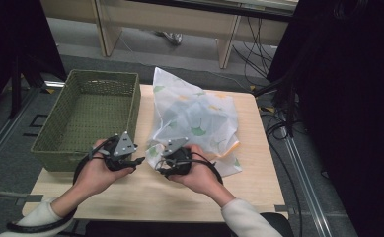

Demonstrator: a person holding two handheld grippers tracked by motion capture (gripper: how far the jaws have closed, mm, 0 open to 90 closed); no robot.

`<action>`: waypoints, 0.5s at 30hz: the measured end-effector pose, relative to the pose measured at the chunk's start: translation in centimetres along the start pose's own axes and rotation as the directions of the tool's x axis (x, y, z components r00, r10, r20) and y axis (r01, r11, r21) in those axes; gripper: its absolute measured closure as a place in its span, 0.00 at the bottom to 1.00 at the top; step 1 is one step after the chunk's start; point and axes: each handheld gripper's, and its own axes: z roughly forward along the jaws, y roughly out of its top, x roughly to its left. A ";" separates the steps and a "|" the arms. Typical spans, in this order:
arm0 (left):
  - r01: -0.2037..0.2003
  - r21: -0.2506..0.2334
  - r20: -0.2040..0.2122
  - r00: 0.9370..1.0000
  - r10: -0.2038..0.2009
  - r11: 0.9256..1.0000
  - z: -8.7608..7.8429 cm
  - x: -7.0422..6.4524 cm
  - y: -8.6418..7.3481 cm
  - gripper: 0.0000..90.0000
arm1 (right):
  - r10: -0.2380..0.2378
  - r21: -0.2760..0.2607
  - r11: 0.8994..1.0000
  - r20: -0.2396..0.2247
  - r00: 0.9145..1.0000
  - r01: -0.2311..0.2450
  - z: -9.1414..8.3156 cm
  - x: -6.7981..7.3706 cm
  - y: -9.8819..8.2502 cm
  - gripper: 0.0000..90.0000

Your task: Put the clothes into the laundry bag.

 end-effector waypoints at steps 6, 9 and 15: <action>0.010 -0.016 -0.024 1.000 -0.011 1.000 -1.0 0.6 0.2 0.58 | 0.026 -0.040 0.999 0.071 0.997 -0.023 2.8 -0.7 2.8 0.49; 0.018 -0.015 -0.043 0.999 -0.018 1.000 -1.8 1.1 -0.1 0.59 | 0.049 -0.022 0.999 0.078 0.996 -0.047 4.0 -0.9 3.1 0.49; 0.054 -0.013 -0.091 0.994 -0.055 0.998 -3.4 2.2 -1.6 0.58 | 0.108 0.007 0.994 0.107 0.988 -0.109 5.5 -1.4 2.8 0.48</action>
